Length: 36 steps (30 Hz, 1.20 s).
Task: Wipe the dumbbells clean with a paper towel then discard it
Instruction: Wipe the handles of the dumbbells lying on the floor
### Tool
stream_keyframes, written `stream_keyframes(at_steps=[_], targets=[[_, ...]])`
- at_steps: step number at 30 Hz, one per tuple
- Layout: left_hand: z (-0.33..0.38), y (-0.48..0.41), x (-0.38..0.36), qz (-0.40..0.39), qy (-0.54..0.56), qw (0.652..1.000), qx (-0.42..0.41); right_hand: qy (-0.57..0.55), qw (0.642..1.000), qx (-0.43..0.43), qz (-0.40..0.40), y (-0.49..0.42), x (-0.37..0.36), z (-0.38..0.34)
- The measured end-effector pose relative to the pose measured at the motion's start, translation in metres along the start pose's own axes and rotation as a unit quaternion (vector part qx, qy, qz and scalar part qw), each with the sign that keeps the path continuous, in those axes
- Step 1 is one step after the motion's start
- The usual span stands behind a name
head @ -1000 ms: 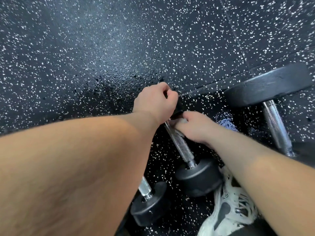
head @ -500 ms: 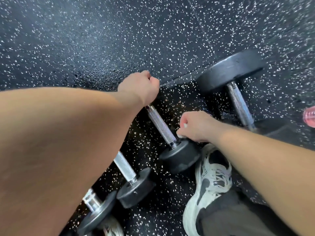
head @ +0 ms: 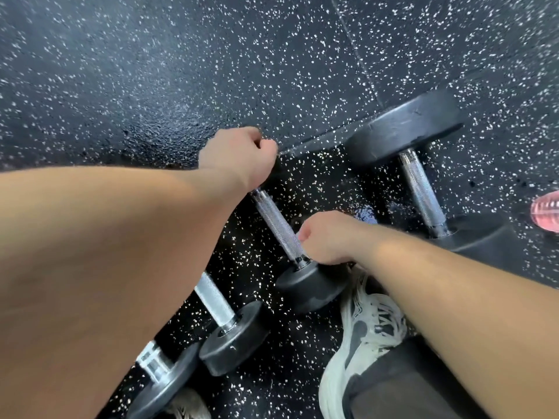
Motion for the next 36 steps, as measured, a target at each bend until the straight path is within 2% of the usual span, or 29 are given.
stream_keyframes(at_steps=[2, 6, 11, 19, 28, 31, 33, 36], targets=[[0.003, -0.002, -0.001, -0.005, 0.004, 1.0, 0.012, 0.028, 0.999, 0.027, -0.018, 0.002, 0.005, -0.002], [0.004, -0.004, -0.004, 0.004, 0.008, 1.0, 0.024, 0.048, 0.996, 0.072, 0.004, -0.002, 0.009, 0.002], [0.0, -0.002, -0.003, 0.022, 0.023, 0.999, 0.017, -0.017, 0.999, 0.038, 0.005, -0.015, 0.001, 0.01], [-0.001, -0.003, -0.003, 0.014, 0.026, 0.999, 0.021, 0.053, 0.998, -0.013, 0.004, -0.015, -0.01, -0.007], [0.003, -0.003, -0.002, 0.017, 0.021, 0.999, 0.025, 0.061, 0.994, -0.089, 0.017, -0.027, -0.025, -0.018], [0.004, -0.002, -0.001, 0.014, 0.023, 0.999, 0.023, 0.065, 0.997, -0.045, 0.016, -0.027, -0.023, -0.016], [0.004, -0.003, -0.001, 0.013, 0.026, 0.999, 0.021, 0.078, 0.997, -0.004, -0.014, -0.026, -0.016, -0.013], [0.003, -0.003, -0.002, 0.014, 0.027, 0.999, 0.025, 0.066, 0.997, 0.005, -0.034, -0.026, -0.009, -0.004]])
Point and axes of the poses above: each hand's wrist, its own y-axis away from the middle knuckle, its own x-axis out of the back of the hand, z = x × y, the point moved 4 cm from there along -y, towards the middle knuckle, and after that the axes turned 6 degrees about z, right-handed, at the moved point
